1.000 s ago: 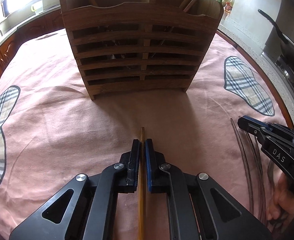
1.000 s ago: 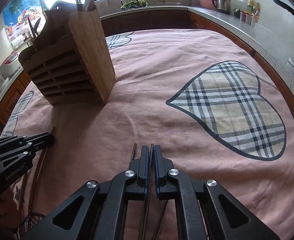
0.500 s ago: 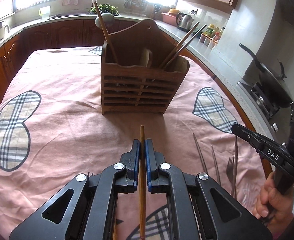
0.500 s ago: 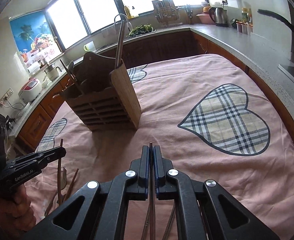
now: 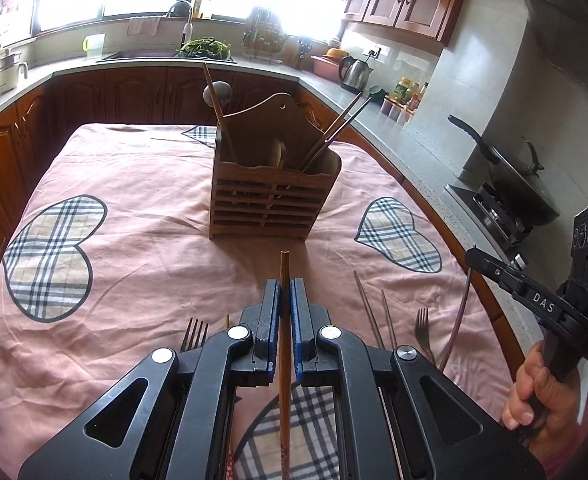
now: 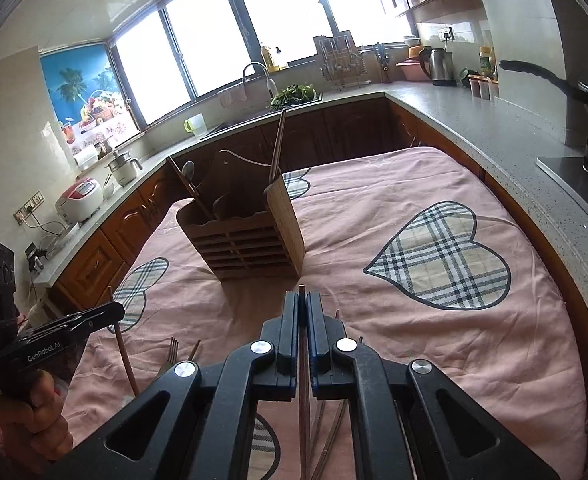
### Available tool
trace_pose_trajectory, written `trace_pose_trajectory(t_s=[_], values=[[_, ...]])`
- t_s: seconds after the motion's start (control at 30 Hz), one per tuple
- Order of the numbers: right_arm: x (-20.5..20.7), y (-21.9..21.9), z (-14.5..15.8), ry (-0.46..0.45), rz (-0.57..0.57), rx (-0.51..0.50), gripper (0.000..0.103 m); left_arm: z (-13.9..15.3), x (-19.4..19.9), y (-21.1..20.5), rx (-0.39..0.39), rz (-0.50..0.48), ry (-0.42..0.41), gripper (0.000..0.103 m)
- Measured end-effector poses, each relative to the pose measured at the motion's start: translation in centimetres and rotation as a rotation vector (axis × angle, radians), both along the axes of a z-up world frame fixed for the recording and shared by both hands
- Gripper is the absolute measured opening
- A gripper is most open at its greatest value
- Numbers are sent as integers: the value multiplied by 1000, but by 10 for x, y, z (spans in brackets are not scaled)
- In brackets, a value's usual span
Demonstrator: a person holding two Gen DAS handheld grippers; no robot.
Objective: Organize utensils
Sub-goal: 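Lift the wooden chopstick with the left tool while the right tool carries the metal chopsticks to the holder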
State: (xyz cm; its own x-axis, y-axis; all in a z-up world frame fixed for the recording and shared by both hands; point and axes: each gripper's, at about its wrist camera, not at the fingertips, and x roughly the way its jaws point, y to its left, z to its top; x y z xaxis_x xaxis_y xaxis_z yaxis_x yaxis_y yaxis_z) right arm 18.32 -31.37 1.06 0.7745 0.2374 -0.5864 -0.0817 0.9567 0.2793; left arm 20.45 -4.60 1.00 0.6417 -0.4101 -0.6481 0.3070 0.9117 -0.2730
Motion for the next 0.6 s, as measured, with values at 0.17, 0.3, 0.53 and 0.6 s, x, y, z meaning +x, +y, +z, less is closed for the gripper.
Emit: trace_pose_trajectory(t_s=[0.17,0.3,0.53,0.6], values=[[-16,1,13,-32,4,-8,4,11,-13,5,-15,-1,-29,5],[-26,2,24,-63,7,-15,4,22,-20,9,-17,7,-60,5],[-36,4,40,-115,3,-14,4,35,-25,16,-29,29,-103,5],[-36,4,44,-128,2,-12,4,38,-25,18,-33,36,-112,5]])
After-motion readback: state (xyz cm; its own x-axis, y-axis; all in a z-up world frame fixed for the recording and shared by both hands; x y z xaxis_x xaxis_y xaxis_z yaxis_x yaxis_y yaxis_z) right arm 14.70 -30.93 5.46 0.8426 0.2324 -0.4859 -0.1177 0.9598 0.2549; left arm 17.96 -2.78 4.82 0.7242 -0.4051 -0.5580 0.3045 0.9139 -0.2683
